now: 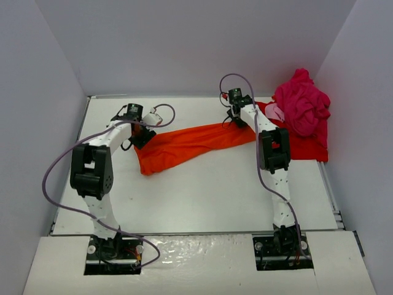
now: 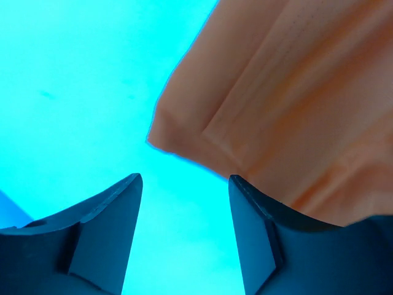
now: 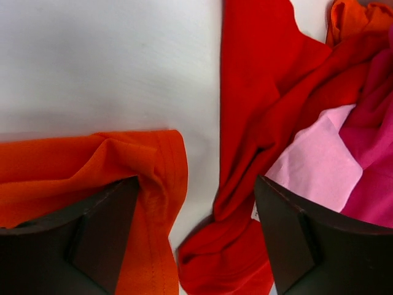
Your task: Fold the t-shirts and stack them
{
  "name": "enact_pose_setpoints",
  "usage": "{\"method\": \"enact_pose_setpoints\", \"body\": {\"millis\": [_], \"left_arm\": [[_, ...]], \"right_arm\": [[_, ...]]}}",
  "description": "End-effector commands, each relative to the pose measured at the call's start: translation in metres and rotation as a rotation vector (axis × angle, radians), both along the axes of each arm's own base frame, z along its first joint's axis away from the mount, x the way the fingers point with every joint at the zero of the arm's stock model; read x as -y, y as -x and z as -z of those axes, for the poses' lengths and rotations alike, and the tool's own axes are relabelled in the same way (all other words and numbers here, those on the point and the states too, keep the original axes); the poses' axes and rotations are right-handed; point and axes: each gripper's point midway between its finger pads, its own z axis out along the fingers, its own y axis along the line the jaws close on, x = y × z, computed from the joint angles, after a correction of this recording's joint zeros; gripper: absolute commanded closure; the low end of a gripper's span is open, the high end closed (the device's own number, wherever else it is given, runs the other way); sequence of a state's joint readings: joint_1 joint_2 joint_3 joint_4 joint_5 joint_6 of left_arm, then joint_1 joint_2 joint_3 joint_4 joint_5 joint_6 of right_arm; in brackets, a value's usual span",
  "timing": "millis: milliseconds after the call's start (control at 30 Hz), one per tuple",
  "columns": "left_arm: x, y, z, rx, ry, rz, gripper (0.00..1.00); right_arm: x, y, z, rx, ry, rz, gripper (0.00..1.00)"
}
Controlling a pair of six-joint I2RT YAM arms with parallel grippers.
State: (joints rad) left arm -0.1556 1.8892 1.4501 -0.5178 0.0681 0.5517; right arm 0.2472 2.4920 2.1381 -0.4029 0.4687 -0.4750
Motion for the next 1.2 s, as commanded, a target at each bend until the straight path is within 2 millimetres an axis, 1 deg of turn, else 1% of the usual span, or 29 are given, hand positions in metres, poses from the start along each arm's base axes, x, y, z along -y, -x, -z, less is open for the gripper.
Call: {"method": "enact_pose_setpoints", "body": {"millis": [0,33,100,167,233,300,367,400,500,600,667,733,767,800,833,867,933,967,1067,1167], "left_arm": [[0.036,0.017,-0.101,0.135,0.12,0.086,0.48],[0.044,0.027,-0.097,0.11,0.115,0.12,0.51],[0.068,0.048,-0.093,0.085,0.104,0.199,0.58],[0.085,0.071,-0.078,0.032,0.091,0.265,0.73],[0.098,0.093,-0.06,-0.031,0.081,0.323,0.84],[0.114,0.108,-0.047,-0.08,0.074,0.384,0.96],[0.12,0.118,-0.029,-0.139,0.061,0.417,1.0],[0.123,0.121,-0.023,-0.158,0.056,0.429,1.0],[0.126,0.12,-0.001,-0.216,0.046,0.432,1.0],[0.124,0.116,0.02,-0.261,0.018,0.43,1.0],[0.12,0.112,0.038,-0.293,-0.005,0.423,1.0],[0.114,0.107,0.053,-0.332,-0.013,0.399,1.0],[0.111,0.104,0.054,-0.334,-0.011,0.386,1.0],[0.105,0.099,0.058,-0.343,-0.009,0.363,1.0],[0.098,0.094,0.065,-0.359,-0.007,0.334,1.0],[0.093,0.09,0.066,-0.362,-0.002,0.317,1.0],[0.074,0.077,0.069,-0.369,0.012,0.243,1.0],[0.063,0.077,0.073,-0.388,0.018,0.206,1.0],[0.031,0.054,0.07,-0.379,0.066,0.056,1.0],[0.001,0.03,0.061,-0.325,0.067,-0.056,1.0]], "right_arm": [[0.002,-0.002,-0.075,0.131,-0.066,-0.005,0.44],[0.0,-0.001,-0.071,0.12,-0.082,-0.015,0.49],[-0.006,0.001,-0.058,0.085,-0.133,-0.045,0.54],[-0.01,0.003,-0.049,0.065,-0.163,-0.06,0.57],[-0.012,0.002,-0.045,0.059,-0.176,-0.062,0.57],[-0.015,-0.001,-0.042,0.054,-0.184,-0.073,0.57],[-0.016,-0.001,-0.034,0.035,-0.183,-0.075,0.58],[-0.019,0.0,-0.032,0.02,-0.195,-0.087,0.58],[-0.026,0.008,-0.014,-0.058,-0.226,-0.109,0.59],[-0.026,0.027,0.009,-0.167,-0.22,-0.118,0.6],[-0.024,0.046,0.024,-0.257,-0.214,-0.139,0.6],[-0.023,0.071,0.043,-0.365,-0.214,-0.163,0.6],[-0.024,0.078,0.046,-0.399,-0.214,-0.178,0.6],[-0.023,0.092,0.051,-0.449,-0.21,-0.195,0.6],[-0.021,0.109,0.056,-0.512,-0.205,-0.212,0.59],[-0.017,0.128,0.063,-0.585,-0.19,-0.23,0.59],[-0.011,0.166,0.071,-0.721,-0.175,-0.27,0.59],[-0.01,0.181,0.072,-0.76,-0.18,-0.274,0.6],[-0.016,0.229,0.063,-0.866,-0.152,-0.387,0.6],[-0.029,0.271,0.056,-0.935,-0.109,-0.479,0.6]]}}
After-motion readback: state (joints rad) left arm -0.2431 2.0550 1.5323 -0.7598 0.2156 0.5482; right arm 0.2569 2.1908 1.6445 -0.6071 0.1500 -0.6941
